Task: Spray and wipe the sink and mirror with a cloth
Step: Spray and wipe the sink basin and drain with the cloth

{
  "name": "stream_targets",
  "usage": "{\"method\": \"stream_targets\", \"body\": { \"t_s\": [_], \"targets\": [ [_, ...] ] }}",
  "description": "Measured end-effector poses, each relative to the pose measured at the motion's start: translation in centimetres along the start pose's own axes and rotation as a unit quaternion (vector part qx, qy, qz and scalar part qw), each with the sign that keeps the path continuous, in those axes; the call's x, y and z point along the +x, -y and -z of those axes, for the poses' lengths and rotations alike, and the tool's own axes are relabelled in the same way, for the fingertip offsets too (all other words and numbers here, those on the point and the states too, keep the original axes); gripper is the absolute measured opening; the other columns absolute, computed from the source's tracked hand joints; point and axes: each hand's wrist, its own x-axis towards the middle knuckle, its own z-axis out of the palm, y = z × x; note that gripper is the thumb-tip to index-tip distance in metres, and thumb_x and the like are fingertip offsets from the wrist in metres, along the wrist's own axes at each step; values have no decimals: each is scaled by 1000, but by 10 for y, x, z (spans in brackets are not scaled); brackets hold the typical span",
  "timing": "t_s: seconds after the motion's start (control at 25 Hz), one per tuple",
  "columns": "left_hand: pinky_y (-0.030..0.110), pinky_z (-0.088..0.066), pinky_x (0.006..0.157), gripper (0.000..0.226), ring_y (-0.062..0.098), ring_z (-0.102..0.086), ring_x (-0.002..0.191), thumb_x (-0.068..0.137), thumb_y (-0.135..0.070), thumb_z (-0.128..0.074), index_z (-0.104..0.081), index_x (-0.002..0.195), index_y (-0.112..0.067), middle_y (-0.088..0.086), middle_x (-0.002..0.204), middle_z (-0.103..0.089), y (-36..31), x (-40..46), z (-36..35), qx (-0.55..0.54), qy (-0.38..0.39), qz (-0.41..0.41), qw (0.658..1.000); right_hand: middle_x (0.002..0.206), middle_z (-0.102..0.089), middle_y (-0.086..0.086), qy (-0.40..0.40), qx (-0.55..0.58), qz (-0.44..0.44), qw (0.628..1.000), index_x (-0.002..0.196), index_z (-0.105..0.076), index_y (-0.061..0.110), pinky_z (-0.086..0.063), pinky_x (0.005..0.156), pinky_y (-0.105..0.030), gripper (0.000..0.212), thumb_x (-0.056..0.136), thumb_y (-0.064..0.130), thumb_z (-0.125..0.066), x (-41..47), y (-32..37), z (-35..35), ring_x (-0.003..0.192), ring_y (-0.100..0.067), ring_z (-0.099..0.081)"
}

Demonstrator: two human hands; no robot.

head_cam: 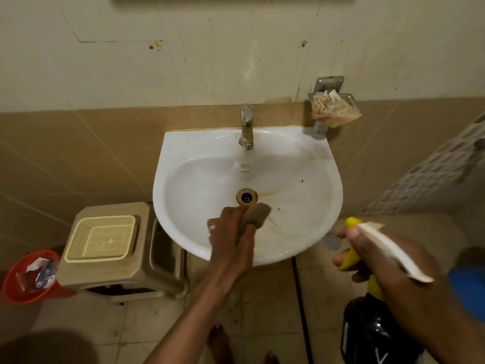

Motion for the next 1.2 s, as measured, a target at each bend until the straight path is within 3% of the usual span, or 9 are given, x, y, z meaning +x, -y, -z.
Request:
{"method": "stream_targets", "body": {
  "t_s": [0.16, 0.28, 0.36, 0.52, 0.68, 0.76, 0.88, 1.04, 1.2],
  "targets": [
    [38, -37, 80, 35, 23, -37, 116, 93, -34, -43, -51, 127, -33, -5, 128, -48, 41, -27, -11, 275, -36, -17, 961, 72, -78, 2, 109, -58, -79, 989, 77, -79, 25, -58, 66, -30, 35, 82, 58, -69, -19, -39, -49, 66, -10, -72],
    [41, -39, 80, 39, 26, -38, 120, 81, -30, -54, -50, 120, -36, -7, 127, -44, 44, -39, -37, 288, -60, -62, 954, 83, -74, 16, 121, -75, -139, 980, 90, -74, 38, -47, 70, -1, 55, 61, 80, -54, -27, -86, -71, 85, -2, -68],
    [41, -40, 81, 46, 25, -36, 124, 78, -28, -59, -49, 122, -37, -9, 128, -42, 37, -42, -52, 273, -82, -69, 956, 92, -67, 17, 119, -98, -126, 980, 105, -74, 34, -40, 70, 5, 48, 75, 70, -64, -24, -101, -75, 89, -1, -62],
    [42, -43, 80, 39, 28, -44, 121, 81, -32, -53, -58, 119, -34, -7, 123, -56, 21, -38, -76, 299, -46, -72, 950, 68, -65, 9, 33, -57, -103, 992, 78, -72, 23, -42, 60, -11, 23, 93, 40, -69, -17, -103, -62, 76, -14, -66],
    [38, -38, 70, 29, 31, -50, 101, 79, -33, -58, -64, 107, -26, 1, 108, -62, 11, -19, -94, 336, -29, -110, 935, 58, -71, -5, -1, -47, -27, 999, 64, -70, 10, -50, 52, -21, 38, 97, 27, -66, -14, -90, -51, 53, -14, -67],
    [39, -40, 67, 26, 33, -53, 94, 81, -35, -58, -63, 104, -23, 4, 103, -63, 4, -13, -100, 342, -15, -122, 931, 59, -70, -12, -20, -49, -13, 999, 66, -69, 6, -51, 54, -31, 40, 99, 28, -63, -12, -86, -47, 53, -19, -66],
    [39, -44, 64, 26, 34, -58, 87, 83, -36, -56, -63, 104, -21, 6, 100, -65, -8, -6, -107, 353, 13, -120, 928, 62, -72, -11, -32, -35, -20, 999, 70, -69, 10, -50, 54, -24, 38, 100, 31, -61, -10, -79, -41, 57, -18, -68],
    [43, -50, 63, 30, 42, -63, 89, 80, -37, -60, -64, 104, -19, 11, 98, -66, -19, -2, -120, 372, 48, -127, 918, 66, -71, -17, -89, -41, -71, 993, 71, -67, 6, -55, 60, -44, 45, 100, 40, -58, -8, -81, -27, 63, -31, -69],
    [53, -53, 67, 36, 50, -62, 98, 80, -35, -53, -63, 109, -15, 17, 101, -63, -28, 7, -133, 370, 86, -133, 915, 60, -73, -9, -125, -18, -90, 988, 65, -68, 11, -53, 55, -29, 48, 99, 43, -58, -8, -82, -13, 56, -17, -70]
  ]
}}
